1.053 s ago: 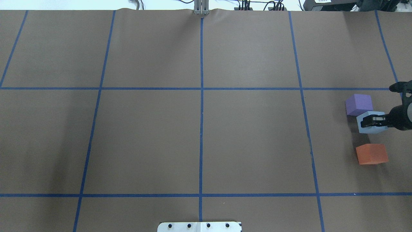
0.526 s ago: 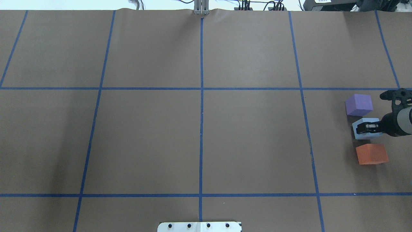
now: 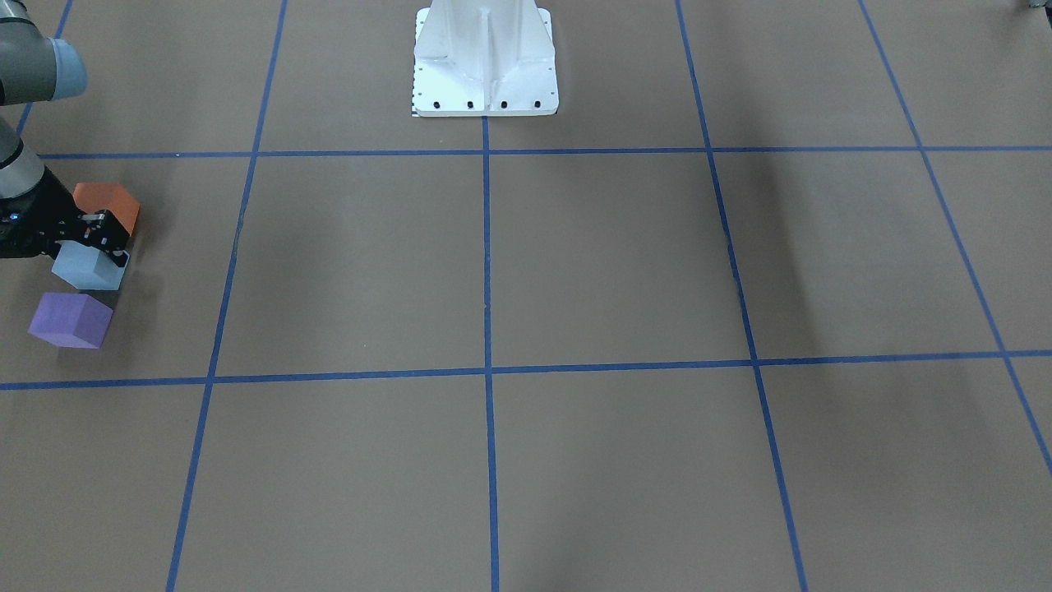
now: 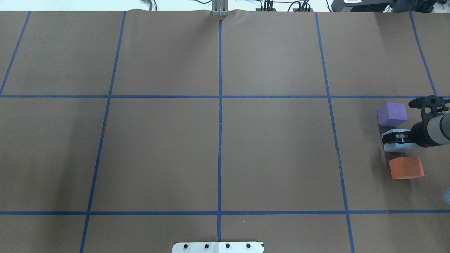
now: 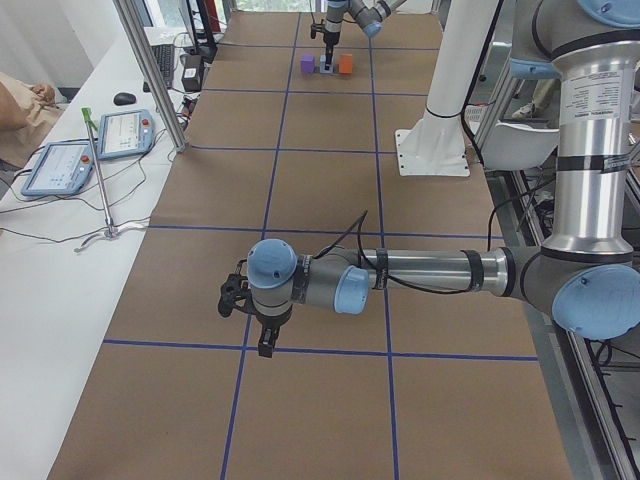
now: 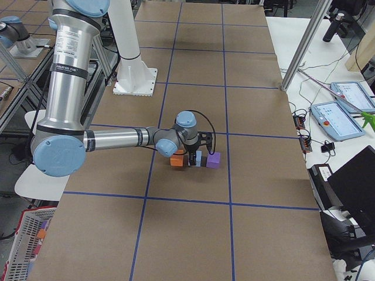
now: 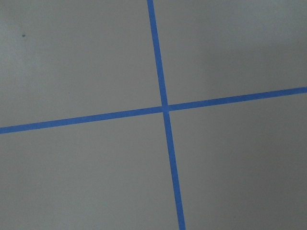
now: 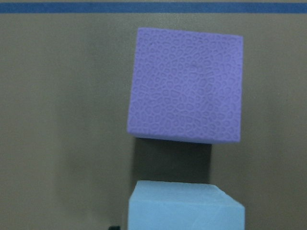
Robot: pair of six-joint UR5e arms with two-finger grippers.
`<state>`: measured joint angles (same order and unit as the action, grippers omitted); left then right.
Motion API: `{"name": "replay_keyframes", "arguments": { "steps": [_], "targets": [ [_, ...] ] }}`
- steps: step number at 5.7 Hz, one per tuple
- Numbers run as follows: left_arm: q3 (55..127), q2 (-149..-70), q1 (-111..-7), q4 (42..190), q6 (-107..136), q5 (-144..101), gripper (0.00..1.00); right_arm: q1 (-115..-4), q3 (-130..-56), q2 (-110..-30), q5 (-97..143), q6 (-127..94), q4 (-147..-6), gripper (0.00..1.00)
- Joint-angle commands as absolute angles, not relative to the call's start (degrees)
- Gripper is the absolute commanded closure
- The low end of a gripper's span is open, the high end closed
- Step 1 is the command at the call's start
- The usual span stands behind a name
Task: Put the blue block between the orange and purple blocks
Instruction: 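Lower the cube between the purple and orange cubes with the right gripper, then open the right gripper and withdraw it from the cubes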
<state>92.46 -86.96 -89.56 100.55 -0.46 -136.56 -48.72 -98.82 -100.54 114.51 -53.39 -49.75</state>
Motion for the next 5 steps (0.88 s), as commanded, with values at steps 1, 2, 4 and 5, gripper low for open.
{"name": "replay_keyframes", "arguments": {
  "steps": [1,2,4,5],
  "targets": [
    [92.4,-87.0,-89.6,100.5,-0.4,-136.6,0.00,-49.6,-100.7,-100.9,115.5,-51.3,-50.3,0.00],
    [92.4,-86.9,-89.5,100.7,-0.4,-136.6,0.00,-54.0,-101.4,-101.2,118.2,-48.5,-50.7,0.00],
    [92.1,-86.8,-89.5,100.8,-0.6,-136.6,0.00,-66.6,-101.4,-101.3,127.9,-33.8,-57.2,0.00],
    [92.1,-86.8,-89.5,100.8,-0.6,-136.6,0.00,-74.8,-101.3,-100.9,128.2,-16.4,-67.4,0.00]
  ]
}}
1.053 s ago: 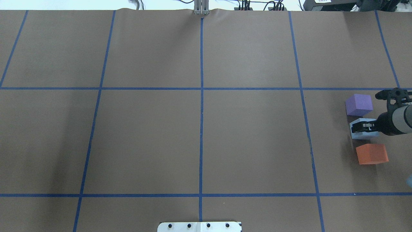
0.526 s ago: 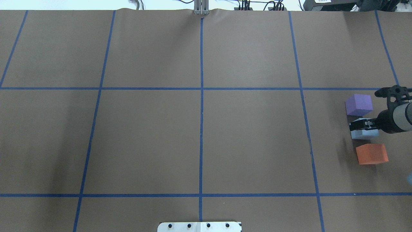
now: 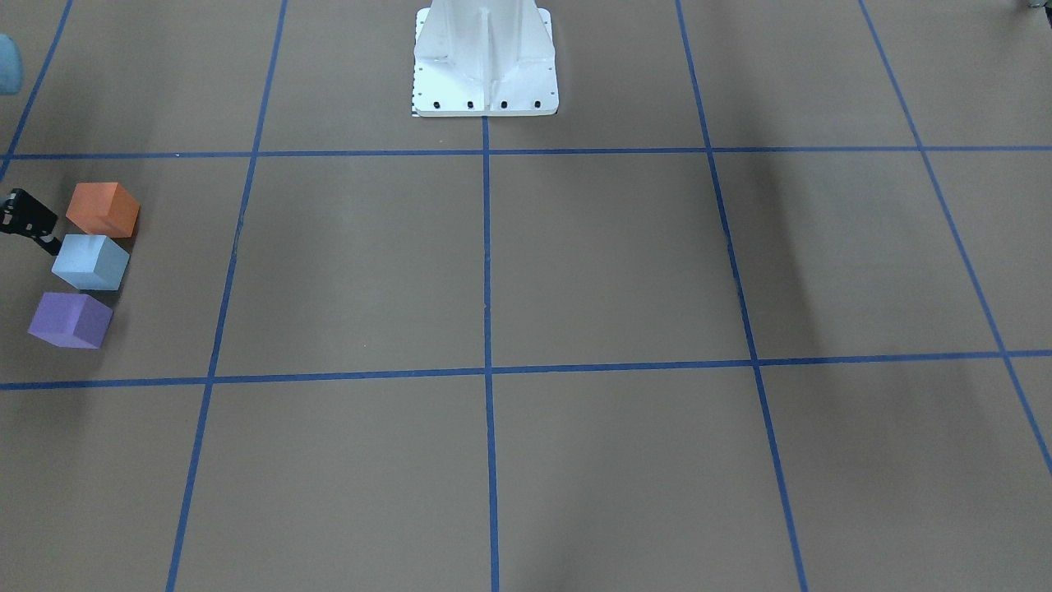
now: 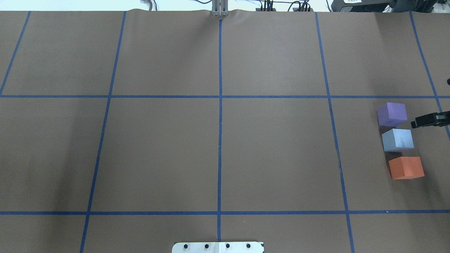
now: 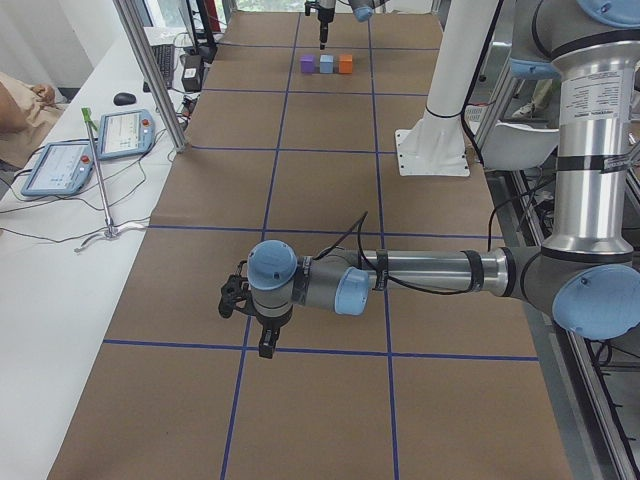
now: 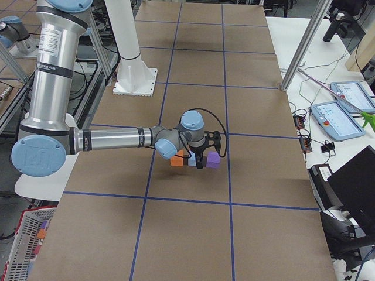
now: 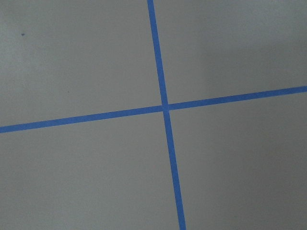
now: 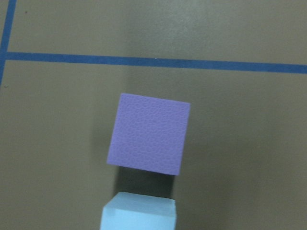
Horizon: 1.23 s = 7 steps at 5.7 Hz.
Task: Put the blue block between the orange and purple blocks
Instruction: 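Open the right gripper and withdraw it from the cubes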
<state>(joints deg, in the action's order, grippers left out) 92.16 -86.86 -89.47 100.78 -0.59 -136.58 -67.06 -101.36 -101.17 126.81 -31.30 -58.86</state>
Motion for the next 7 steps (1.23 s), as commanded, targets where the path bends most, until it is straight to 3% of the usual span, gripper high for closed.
{"name": "replay_keyframes", "arguments": {
  "steps": [1,3,7],
  "targets": [
    [92.1,-86.6,-89.5,100.8,-0.6,-136.6,0.00,-81.8,-101.2,-98.2,128.1,1.4,-81.3,0.00],
    [91.8,-84.7,-89.5,104.2,-0.6,-136.4,0.00,-88.3,-100.9,-96.7,128.1,11.2,-92.8,0.01],
    [92.4,-83.8,-89.6,105.0,-0.6,-138.2,0.00,-88.3,-101.1,-96.5,131.0,4.6,-92.5,0.00]
  ]
}}
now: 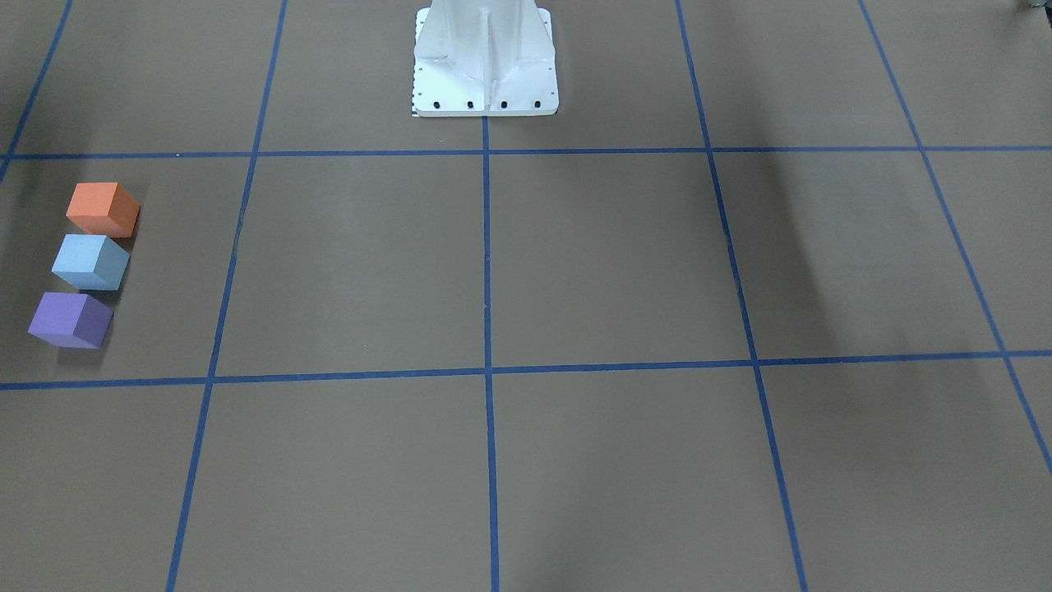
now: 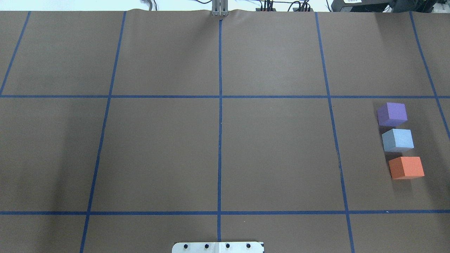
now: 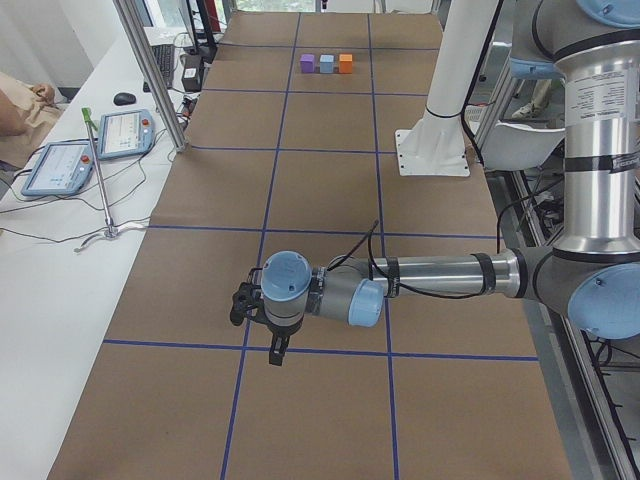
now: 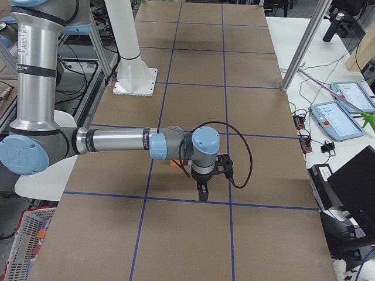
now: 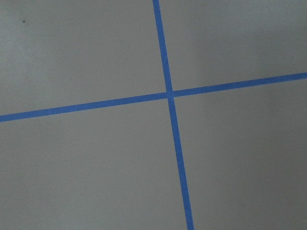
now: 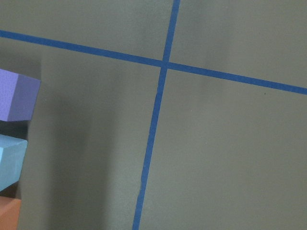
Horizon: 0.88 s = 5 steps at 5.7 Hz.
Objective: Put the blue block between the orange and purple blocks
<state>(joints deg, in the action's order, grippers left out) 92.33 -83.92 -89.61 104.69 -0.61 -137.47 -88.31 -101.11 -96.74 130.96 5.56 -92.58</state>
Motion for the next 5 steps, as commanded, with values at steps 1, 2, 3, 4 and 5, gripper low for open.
{"name": "replay_keyframes", "arguments": {
  "steps": [1,2,3,4,5],
  "targets": [
    [92.2,-83.6,-89.9,106.8,-0.7,-137.6,0.00,-88.3,-100.9,-96.6,131.0,4.7,-92.5,0.00],
    [91.7,-82.4,-89.7,108.0,0.2,-136.8,0.00,-88.3,-100.8,-96.7,131.0,4.7,-91.4,0.00],
    [91.5,-82.0,-89.9,108.4,0.2,-137.2,0.00,-88.3,-100.7,-96.7,131.1,4.6,-91.0,0.00],
    [92.0,-79.9,-89.9,108.7,-0.4,-137.2,0.00,-88.3,-100.1,-96.8,131.1,4.7,-91.0,0.00],
    [92.2,-79.9,-89.9,108.6,-0.5,-136.7,0.00,-88.3,-99.9,-96.8,131.1,4.7,-90.5,0.00]
  ]
}}
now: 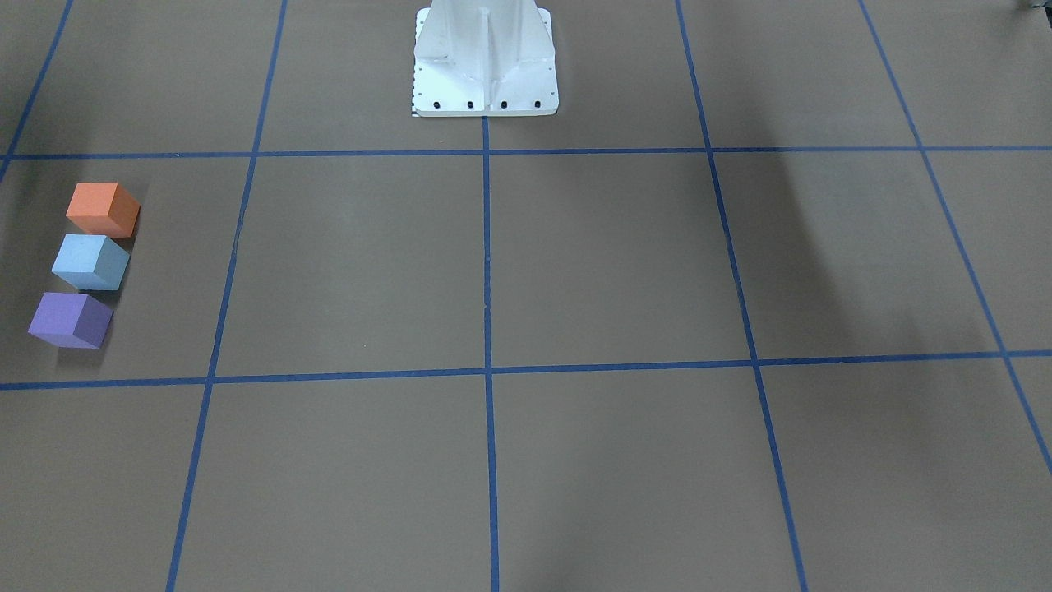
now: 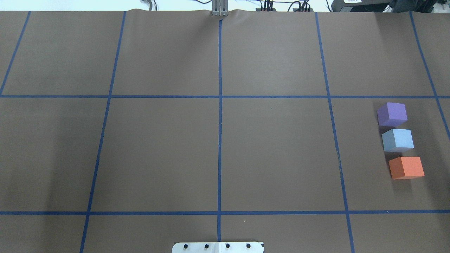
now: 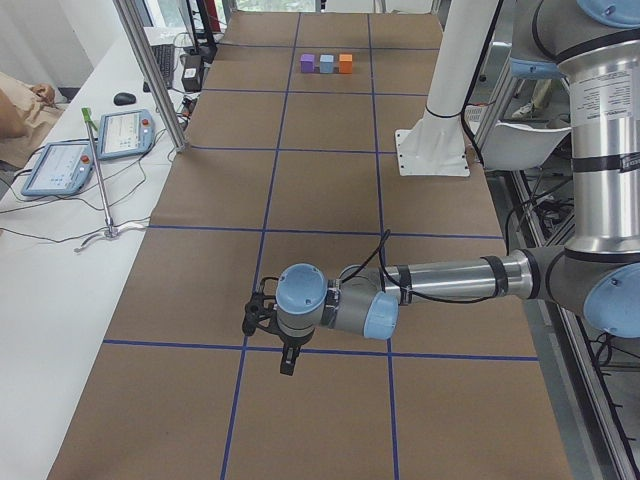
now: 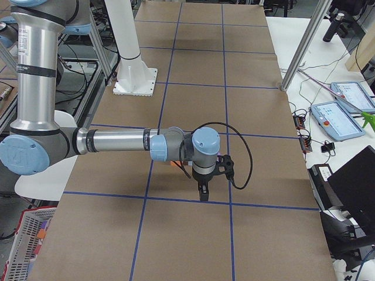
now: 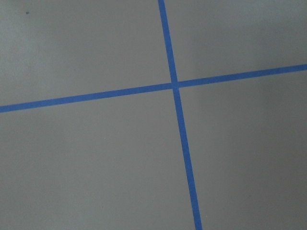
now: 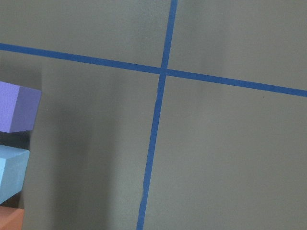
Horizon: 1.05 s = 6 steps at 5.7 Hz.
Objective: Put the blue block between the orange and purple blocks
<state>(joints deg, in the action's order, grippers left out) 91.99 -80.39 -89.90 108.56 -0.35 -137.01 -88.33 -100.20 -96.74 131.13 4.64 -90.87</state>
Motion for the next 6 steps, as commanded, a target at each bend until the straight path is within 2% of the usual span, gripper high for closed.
{"name": "replay_keyframes", "arguments": {
  "steps": [1,6],
  "targets": [
    [92.6,-79.8,-89.9,108.5,-0.6,-136.8,0.00,-88.3,-99.8,-96.9,131.6,4.7,-90.5,0.00],
    [92.6,-79.7,-89.7,109.0,-0.6,-137.2,0.00,-88.2,-99.1,-97.0,131.6,4.7,-90.5,0.00]
  ]
}}
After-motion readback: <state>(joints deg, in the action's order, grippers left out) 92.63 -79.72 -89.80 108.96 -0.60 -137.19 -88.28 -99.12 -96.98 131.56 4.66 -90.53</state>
